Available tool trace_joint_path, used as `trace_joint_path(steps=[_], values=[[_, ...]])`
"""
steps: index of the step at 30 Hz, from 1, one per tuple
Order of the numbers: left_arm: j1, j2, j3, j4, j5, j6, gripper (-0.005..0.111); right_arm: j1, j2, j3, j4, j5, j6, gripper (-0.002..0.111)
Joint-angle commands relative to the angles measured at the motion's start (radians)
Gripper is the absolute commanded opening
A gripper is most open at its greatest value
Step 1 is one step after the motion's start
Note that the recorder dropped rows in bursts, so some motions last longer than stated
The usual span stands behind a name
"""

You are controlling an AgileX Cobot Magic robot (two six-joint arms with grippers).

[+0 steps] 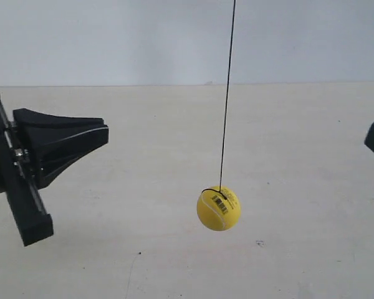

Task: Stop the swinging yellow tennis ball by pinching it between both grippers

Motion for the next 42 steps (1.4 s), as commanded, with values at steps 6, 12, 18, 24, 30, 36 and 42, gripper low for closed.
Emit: trace_joint_path(steps=[6, 12, 18, 24, 30, 36, 42], values=[[0.001, -0.269, 0.095, -0.096, 0.028, -0.005, 0.005, 0.002, -0.272, 0.058, 0.029, 0.080, 0.007, 0.000], [0.001, -0.413, 0.141, -0.096, 0.029, -0.005, 0.005, 0.002, -0.323, 0.058, 0.029, 0.122, 0.060, 0.000], [0.001, -0.461, 0.160, -0.096, 0.022, -0.044, 0.005, 0.002, -0.323, 0.058, 0.029, 0.131, 0.127, 0.000], [0.001, -0.461, 0.166, -0.038, 0.014, -0.129, 0.005, 0.002, -0.323, 0.058, 0.029, 0.131, 0.125, 0.000], [0.001, -0.461, 0.166, -0.041, 0.014, -0.129, 0.005, 0.002, -0.323, 0.058, 0.029, 0.131, 0.125, 0.000], [0.001, -0.461, 0.166, -0.041, 0.014, -0.129, 0.005, 0.002, -0.323, 0.058, 0.029, 0.131, 0.125, 0.000], [0.001, -0.461, 0.166, -0.041, 0.014, -0.129, 0.005, 0.002, -0.323, 0.058, 0.149, 0.145, 0.097, 0.000]])
